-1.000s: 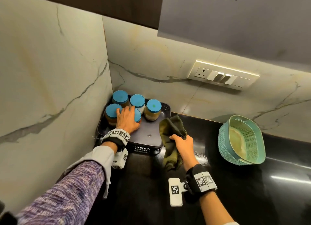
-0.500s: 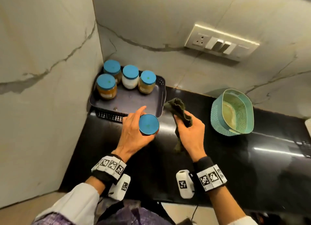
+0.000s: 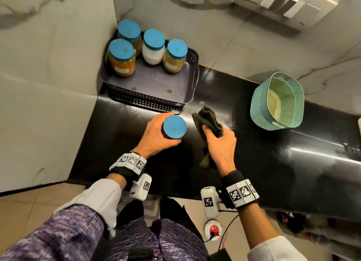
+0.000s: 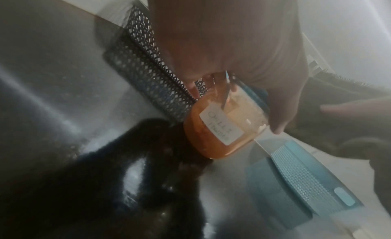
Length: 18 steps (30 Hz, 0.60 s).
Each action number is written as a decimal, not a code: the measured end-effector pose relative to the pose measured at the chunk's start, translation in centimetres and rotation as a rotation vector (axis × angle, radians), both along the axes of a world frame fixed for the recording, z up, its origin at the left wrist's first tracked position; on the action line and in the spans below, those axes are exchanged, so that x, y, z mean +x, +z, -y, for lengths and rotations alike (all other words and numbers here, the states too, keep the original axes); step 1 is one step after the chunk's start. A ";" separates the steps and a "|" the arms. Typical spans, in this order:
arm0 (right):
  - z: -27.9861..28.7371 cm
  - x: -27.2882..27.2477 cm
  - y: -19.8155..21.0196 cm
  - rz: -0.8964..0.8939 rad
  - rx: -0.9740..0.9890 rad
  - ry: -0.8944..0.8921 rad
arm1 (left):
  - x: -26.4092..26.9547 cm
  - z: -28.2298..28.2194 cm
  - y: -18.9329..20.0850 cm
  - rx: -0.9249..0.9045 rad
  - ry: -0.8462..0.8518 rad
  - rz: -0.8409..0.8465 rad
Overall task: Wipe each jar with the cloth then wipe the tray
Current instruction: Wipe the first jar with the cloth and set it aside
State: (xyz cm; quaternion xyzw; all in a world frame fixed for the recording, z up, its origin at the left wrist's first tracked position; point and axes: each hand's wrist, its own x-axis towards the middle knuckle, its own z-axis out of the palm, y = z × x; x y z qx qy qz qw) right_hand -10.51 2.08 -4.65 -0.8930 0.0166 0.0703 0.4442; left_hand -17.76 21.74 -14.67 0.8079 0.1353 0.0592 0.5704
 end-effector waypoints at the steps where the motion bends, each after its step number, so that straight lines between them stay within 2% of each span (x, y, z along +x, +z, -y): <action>1: -0.1 0.2 0.0 -0.025 0.002 -0.031 | 0.2 0.0 0.0 0.007 -0.012 -0.007; 5: -0.6 0.6 0.4 -0.157 0.187 -0.157 | 1.1 0.2 0.1 -0.004 -0.025 0.045; 8: -0.8 0.8 1.3 -0.164 0.272 -0.136 | 1.7 0.2 0.9 -0.064 0.011 0.025; 14: -1.5 0.7 2.5 0.179 -0.033 0.172 | 2.1 0.4 1.3 -0.115 0.034 0.021; 18: -1.8 0.3 1.6 0.318 -0.179 0.407 | 2.1 0.4 0.9 -0.128 0.051 0.013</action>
